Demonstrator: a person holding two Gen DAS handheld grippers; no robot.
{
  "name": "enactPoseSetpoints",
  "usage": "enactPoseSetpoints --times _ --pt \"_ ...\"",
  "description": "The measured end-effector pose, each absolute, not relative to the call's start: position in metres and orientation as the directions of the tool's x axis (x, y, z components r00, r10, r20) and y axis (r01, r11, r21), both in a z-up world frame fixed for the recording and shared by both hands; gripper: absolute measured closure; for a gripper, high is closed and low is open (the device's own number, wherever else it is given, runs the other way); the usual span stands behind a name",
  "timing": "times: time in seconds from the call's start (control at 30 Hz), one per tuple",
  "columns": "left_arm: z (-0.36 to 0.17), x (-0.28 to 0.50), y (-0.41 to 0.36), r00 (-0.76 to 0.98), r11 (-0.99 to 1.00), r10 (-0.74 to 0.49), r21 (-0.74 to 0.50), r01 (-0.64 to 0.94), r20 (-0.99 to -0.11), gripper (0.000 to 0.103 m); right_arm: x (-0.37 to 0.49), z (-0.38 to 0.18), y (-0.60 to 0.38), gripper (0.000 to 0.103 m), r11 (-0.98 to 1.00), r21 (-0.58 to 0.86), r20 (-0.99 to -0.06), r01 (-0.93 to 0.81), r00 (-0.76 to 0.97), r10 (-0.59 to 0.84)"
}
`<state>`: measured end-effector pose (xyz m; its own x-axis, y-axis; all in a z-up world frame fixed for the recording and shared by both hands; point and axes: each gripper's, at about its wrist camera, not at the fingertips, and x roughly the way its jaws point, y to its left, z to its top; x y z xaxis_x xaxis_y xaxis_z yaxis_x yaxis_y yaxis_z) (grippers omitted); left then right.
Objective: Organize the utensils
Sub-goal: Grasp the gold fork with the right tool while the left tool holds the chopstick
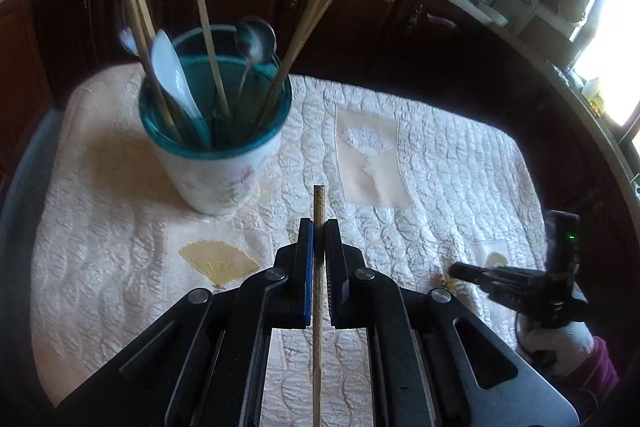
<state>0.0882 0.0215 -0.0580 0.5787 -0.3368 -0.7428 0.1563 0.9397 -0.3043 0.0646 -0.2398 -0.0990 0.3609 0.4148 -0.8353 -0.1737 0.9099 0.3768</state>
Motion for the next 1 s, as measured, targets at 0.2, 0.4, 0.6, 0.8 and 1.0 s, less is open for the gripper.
enactPoseSetpoints --times 0.2,0.4,0.6,0.8,1.0 --pt "-0.044 0.086 0.031 0.608 0.937 -0.337 -0.317 0.144 -0.719 0.099 0.065 -0.068 -0.233 0.102 0.917 0.332 -0.818 -0.220 0.418 0.396" --pt "-0.043 0.077 0.038 0.610 0.939 -0.330 -0.316 0.135 -0.720 0.099 0.070 -0.087 -0.227 0.077 0.928 0.307 -0.857 -0.210 0.363 0.365" --pt "-0.042 0.076 0.039 0.612 0.936 -0.334 -0.327 0.128 -0.717 0.099 0.081 -0.128 -0.222 0.100 0.938 0.308 -0.892 -0.161 0.293 0.343" --pt "-0.040 0.074 0.042 0.618 0.941 -0.325 -0.312 0.134 -0.716 0.099 0.070 -0.095 -0.231 0.101 0.913 0.355 -0.847 -0.202 0.343 0.405" --pt "-0.033 0.072 0.045 0.634 0.939 -0.326 -0.319 0.131 -0.701 0.099 0.060 -0.045 -0.231 0.101 0.885 0.385 -0.776 -0.262 0.426 0.464"
